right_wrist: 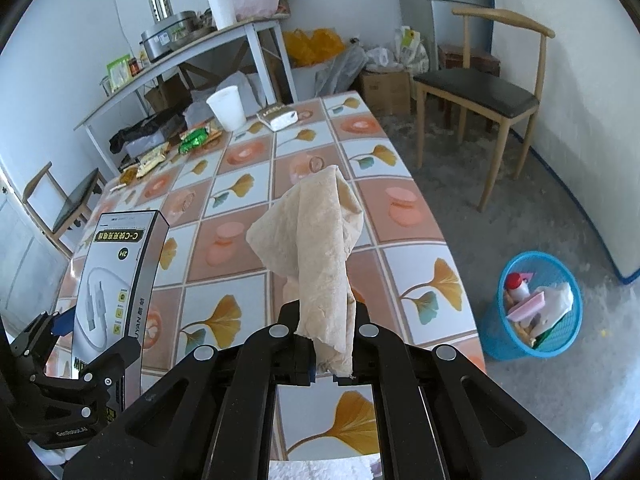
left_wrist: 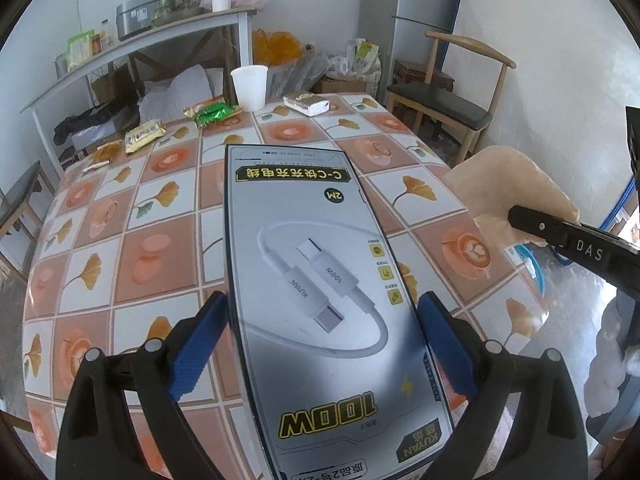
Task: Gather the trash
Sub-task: 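Lift the cable box and paper towel and carry them to the wastebasket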
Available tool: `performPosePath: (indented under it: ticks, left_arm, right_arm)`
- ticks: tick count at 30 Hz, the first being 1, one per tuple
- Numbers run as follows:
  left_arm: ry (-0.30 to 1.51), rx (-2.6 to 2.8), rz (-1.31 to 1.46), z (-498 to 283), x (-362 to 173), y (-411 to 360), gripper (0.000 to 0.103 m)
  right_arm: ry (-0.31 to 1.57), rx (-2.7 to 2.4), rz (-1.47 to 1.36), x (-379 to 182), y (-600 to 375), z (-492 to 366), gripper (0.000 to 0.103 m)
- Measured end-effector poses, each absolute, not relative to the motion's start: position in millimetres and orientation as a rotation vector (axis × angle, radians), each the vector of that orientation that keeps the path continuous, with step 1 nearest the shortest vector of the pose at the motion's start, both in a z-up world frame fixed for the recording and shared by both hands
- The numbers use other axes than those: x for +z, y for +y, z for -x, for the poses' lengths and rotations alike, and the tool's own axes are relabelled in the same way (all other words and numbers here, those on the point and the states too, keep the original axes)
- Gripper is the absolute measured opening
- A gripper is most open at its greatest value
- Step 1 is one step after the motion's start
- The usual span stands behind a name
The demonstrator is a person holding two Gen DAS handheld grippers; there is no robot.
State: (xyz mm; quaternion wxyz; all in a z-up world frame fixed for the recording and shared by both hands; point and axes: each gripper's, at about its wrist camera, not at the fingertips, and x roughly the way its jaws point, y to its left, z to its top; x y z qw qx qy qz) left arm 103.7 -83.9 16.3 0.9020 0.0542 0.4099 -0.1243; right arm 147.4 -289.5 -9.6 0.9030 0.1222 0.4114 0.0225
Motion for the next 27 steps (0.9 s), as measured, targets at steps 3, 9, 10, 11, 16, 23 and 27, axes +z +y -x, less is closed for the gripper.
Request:
performPosePath:
  ticks: [3,9,10,11,16,23,27]
  left_arm:
    - [0.835,-0.261,-0.119,-100,22,-87,0.093]
    - [0.798,-0.296,-0.154,-93,37,-103,0.093]
    - [0.791,-0.306,-0.161,-92,40,-106,0.093]
    - [0.783,-0.324,-0.169,-91,44,-113,0.093]
    - [0.767,-0.416,-0.188,-92,57,-142,0.093]
    - [0.744,-0.605,-0.214,-102,79,-208,0.093]
    - [0.776,-0.73,-0.217,-112,84,-256,0.093]
  right_arm:
    - [0.832,0.043,-0.264,-5,-295,-142,0.004]
    - [0.791,0.019,-0.307,4,-318,-129,0.004]
    - [0.781,0.008,-0.314,7,-324,-125,0.004]
    - [0.77,-0.005,-0.323,9,-331,-122,0.004]
    - [0.718,-0.089,-0.369,21,-372,-100,0.004]
    - [0.65,-0.289,-0.437,31,-455,-50,0.004]
    - [0.639,-0.398,-0.488,22,-496,-22,0.004]
